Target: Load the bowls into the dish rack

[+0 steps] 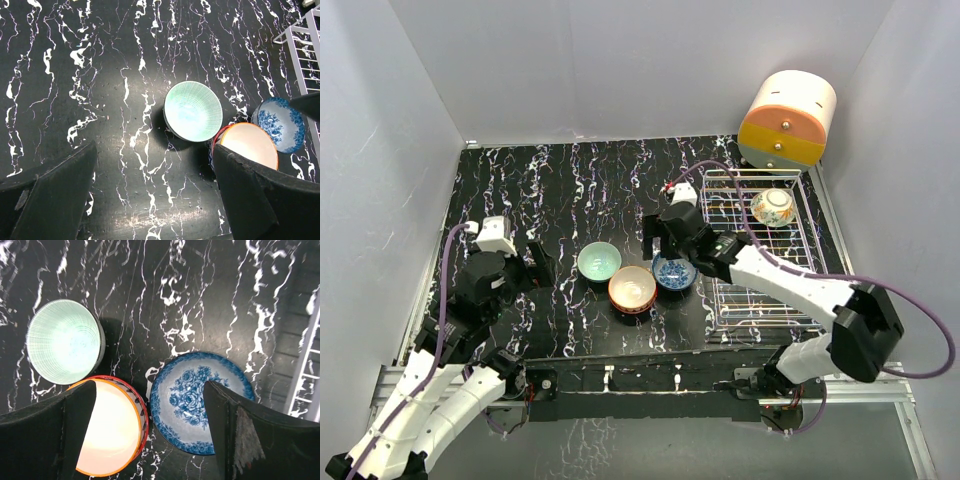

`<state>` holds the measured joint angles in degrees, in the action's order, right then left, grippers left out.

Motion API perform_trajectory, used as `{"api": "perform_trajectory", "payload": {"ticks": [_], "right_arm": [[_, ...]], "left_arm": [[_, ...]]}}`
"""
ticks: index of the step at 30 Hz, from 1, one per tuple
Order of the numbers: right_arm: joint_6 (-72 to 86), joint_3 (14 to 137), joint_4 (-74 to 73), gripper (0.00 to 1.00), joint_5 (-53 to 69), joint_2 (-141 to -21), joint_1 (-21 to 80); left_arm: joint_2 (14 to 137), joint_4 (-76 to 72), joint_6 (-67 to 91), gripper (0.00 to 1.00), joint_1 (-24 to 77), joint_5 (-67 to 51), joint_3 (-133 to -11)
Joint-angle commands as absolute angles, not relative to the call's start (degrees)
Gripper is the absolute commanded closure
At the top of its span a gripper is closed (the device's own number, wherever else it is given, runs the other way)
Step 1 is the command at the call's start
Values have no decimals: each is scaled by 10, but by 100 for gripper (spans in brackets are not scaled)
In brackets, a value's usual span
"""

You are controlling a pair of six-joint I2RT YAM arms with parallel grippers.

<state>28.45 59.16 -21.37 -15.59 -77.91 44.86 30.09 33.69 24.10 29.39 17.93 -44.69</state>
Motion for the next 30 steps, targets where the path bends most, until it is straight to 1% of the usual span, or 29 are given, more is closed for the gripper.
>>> {"api": "perform_trajectory", "payload": {"ticks": [1,3,4,6,17,28,30], "right_arm": [[330,607,-206,12,-186,-812,467],[337,612,-212,14,-185,-832,476],[342,613,-212,18,-186,-841,481],[355,614,-212,32,-187,-860,485],[436,654,-229,33,-233,-956,484],[451,684,-234,37,-253,-1031,477],[450,682,-234,50,-256,-1035,475]], "left_arm": [[303,341,237,3,296,173,-474],[305,339,233,3,296,172,-473],[307,338,231,3,296,171,-473],[309,337,230,3,296,168,-471],[296,336,224,3,296,162,-461],[271,340,226,3,296,166,-452],[269,341,226,3,296,165,-452]]}}
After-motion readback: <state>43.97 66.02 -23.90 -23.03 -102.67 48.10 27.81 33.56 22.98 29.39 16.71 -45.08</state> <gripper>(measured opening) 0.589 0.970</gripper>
